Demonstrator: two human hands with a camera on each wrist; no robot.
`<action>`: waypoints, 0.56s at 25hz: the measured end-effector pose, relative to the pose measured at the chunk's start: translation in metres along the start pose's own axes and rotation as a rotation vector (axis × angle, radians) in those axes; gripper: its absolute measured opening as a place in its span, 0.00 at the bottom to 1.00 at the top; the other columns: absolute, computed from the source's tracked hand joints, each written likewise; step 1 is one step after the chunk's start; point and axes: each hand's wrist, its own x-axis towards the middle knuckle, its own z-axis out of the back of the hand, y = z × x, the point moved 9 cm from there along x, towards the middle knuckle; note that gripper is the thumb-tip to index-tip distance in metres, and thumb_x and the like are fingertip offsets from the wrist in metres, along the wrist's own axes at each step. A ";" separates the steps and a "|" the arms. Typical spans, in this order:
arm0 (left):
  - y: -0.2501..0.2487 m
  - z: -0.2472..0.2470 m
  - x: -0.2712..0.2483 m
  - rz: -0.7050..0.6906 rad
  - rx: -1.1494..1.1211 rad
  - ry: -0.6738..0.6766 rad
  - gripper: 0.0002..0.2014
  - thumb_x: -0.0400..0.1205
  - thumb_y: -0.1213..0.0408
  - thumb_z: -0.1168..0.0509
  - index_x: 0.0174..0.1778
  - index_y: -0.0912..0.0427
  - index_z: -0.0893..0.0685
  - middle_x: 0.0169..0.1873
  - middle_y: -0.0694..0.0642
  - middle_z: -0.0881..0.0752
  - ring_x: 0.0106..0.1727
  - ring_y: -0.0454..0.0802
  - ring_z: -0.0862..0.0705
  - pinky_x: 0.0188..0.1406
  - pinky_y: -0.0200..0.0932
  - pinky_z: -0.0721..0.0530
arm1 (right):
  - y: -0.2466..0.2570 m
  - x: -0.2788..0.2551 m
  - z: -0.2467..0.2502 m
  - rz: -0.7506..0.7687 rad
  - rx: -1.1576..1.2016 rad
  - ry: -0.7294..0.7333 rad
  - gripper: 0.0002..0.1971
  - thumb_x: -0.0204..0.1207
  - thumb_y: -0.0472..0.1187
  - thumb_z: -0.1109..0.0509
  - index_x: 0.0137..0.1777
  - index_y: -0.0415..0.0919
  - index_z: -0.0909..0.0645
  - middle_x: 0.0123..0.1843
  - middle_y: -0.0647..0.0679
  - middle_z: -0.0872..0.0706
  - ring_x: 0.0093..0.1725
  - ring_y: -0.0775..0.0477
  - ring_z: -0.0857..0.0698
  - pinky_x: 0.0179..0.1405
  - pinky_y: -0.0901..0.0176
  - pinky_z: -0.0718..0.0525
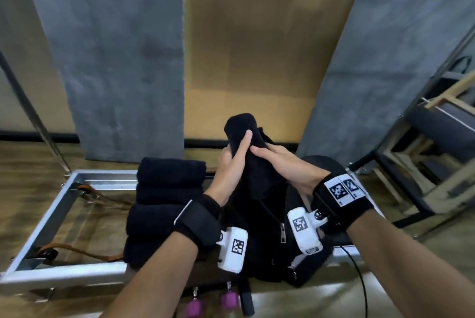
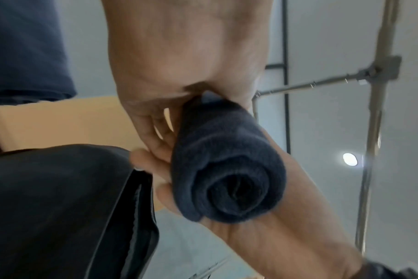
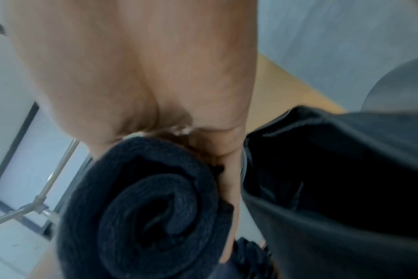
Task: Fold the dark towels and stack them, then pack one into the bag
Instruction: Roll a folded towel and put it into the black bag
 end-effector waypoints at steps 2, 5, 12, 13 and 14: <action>0.011 -0.004 0.013 -0.052 0.415 -0.038 0.29 0.86 0.27 0.48 0.56 0.46 0.13 0.66 0.50 0.21 0.70 0.49 0.20 0.70 0.51 0.22 | -0.010 0.000 0.042 -0.082 -0.063 -0.160 0.20 0.88 0.50 0.33 0.69 0.35 0.14 0.55 0.42 0.05 0.51 0.46 0.06 0.52 0.58 0.10; 0.033 -0.014 0.018 -0.122 1.156 -0.011 0.18 0.90 0.40 0.45 0.66 0.45 0.20 0.67 0.56 0.32 0.76 0.59 0.32 0.67 0.57 0.24 | -0.033 0.013 0.078 -0.320 -0.318 -0.255 0.23 0.87 0.51 0.33 0.70 0.32 0.18 0.60 0.38 0.09 0.55 0.39 0.09 0.43 0.55 0.15; 0.047 -0.026 0.031 0.039 1.382 0.168 0.25 0.80 0.72 0.31 0.71 0.60 0.32 0.73 0.59 0.40 0.51 0.64 0.19 0.45 0.55 0.20 | -0.053 0.112 0.044 -0.411 -0.798 0.044 0.16 0.89 0.48 0.38 0.67 0.40 0.16 0.71 0.41 0.14 0.61 0.41 0.15 0.62 0.53 0.23; 0.046 -0.025 0.032 0.049 1.339 0.194 0.27 0.81 0.72 0.32 0.74 0.59 0.34 0.73 0.59 0.41 0.46 0.64 0.19 0.45 0.56 0.18 | -0.056 0.127 0.038 -0.398 -0.828 0.062 0.18 0.90 0.46 0.39 0.72 0.38 0.18 0.74 0.40 0.16 0.65 0.40 0.16 0.63 0.54 0.25; 0.045 -0.024 0.033 0.057 1.299 0.211 0.29 0.81 0.71 0.32 0.76 0.58 0.35 0.74 0.59 0.42 0.44 0.65 0.18 0.46 0.57 0.17 | -0.059 0.142 0.035 -0.386 -0.853 0.065 0.20 0.91 0.45 0.41 0.77 0.37 0.21 0.76 0.39 0.18 0.71 0.38 0.18 0.67 0.54 0.26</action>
